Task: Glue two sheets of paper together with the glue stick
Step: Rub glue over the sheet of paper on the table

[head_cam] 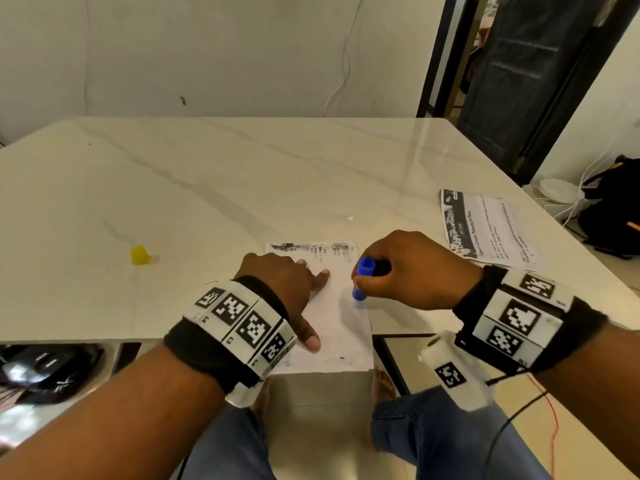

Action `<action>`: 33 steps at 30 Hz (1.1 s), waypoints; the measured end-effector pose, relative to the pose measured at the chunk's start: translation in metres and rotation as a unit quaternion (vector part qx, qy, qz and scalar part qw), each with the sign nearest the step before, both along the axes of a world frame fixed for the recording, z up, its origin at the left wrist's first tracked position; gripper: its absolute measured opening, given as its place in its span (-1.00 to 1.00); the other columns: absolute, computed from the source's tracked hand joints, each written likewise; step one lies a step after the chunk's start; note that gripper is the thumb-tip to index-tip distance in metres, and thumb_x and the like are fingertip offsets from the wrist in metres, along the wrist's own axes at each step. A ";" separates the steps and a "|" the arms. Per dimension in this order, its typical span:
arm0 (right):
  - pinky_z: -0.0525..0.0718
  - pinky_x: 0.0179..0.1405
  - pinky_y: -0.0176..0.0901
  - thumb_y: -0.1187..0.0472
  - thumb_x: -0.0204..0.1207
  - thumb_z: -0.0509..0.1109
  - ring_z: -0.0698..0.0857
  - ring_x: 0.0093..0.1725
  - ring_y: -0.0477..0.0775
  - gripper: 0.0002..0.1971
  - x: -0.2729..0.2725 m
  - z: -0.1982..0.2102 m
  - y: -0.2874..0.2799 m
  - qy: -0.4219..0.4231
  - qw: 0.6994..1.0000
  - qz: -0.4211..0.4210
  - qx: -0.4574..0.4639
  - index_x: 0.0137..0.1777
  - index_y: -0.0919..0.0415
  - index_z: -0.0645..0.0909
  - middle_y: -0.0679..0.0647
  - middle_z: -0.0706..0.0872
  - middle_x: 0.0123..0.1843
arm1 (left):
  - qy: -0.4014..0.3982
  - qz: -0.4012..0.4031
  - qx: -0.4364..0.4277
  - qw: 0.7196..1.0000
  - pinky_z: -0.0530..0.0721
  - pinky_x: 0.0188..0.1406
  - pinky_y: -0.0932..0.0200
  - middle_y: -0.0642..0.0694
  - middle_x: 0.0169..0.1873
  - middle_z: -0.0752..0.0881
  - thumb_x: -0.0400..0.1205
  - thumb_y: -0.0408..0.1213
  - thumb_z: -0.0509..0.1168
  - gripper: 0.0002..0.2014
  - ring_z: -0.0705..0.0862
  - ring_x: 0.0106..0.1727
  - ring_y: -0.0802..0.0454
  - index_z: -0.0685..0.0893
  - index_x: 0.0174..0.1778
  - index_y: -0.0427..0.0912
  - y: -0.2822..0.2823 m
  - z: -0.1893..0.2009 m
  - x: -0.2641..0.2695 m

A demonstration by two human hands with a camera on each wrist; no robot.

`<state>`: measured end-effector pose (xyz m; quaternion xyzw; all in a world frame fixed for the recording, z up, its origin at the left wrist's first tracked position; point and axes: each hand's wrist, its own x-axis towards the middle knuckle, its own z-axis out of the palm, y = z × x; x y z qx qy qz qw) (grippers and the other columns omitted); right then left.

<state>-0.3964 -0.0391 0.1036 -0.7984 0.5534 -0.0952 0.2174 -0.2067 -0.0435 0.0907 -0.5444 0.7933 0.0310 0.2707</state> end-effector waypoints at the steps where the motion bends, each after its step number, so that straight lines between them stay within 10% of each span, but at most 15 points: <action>1: 0.70 -0.20 0.06 -0.03 0.46 0.45 0.74 -0.22 0.17 -0.74 0.001 0.000 -0.006 0.005 1.000 -0.002 -0.004 -0.16 0.16 0.81 0.10 0.83 -0.23 | 0.006 -0.001 0.001 1.000 0.57 0.25 -0.01 0.00 0.72 0.25 0.29 0.52 0.36 0.18 0.53 0.49 -0.14 -0.10 0.73 0.25 -0.001 0.000 0.000; 17: 0.71 -0.01 0.00 0.01 0.56 0.43 0.78 -0.02 0.22 -0.69 0.025 0.002 -0.090 0.022 0.997 -0.075 -0.026 -0.01 0.27 0.81 0.21 0.84 -0.05 | 0.016 -0.005 -0.009 1.000 0.53 0.28 -0.08 -0.07 0.61 0.43 0.25 0.57 0.33 0.19 0.61 0.37 -0.16 -0.03 0.73 0.20 0.000 -0.003 0.001; 24: 0.63 -0.21 -0.09 -0.01 0.55 0.43 0.67 -0.24 0.06 -0.71 0.021 -0.001 -0.066 0.045 0.997 -0.055 -0.039 0.00 0.23 0.80 0.09 0.78 -0.17 | 0.029 -0.009 -0.033 0.999 0.57 0.05 0.00 -0.06 0.54 0.50 0.33 0.68 -0.09 0.07 0.66 0.25 -0.13 0.00 0.74 0.21 0.005 -0.002 -0.003; 33: 0.49 -0.36 -0.11 -0.01 0.50 0.44 0.50 -0.42 0.00 -0.68 0.003 -0.002 -0.002 0.029 0.999 -0.004 -0.031 -0.15 0.28 0.78 0.23 0.77 -0.28 | 0.017 0.026 -0.032 0.999 0.52 0.22 -0.07 0.07 0.69 0.31 0.78 0.16 -0.11 -0.47 0.56 0.44 -0.14 0.01 0.71 0.35 0.000 -0.003 -0.004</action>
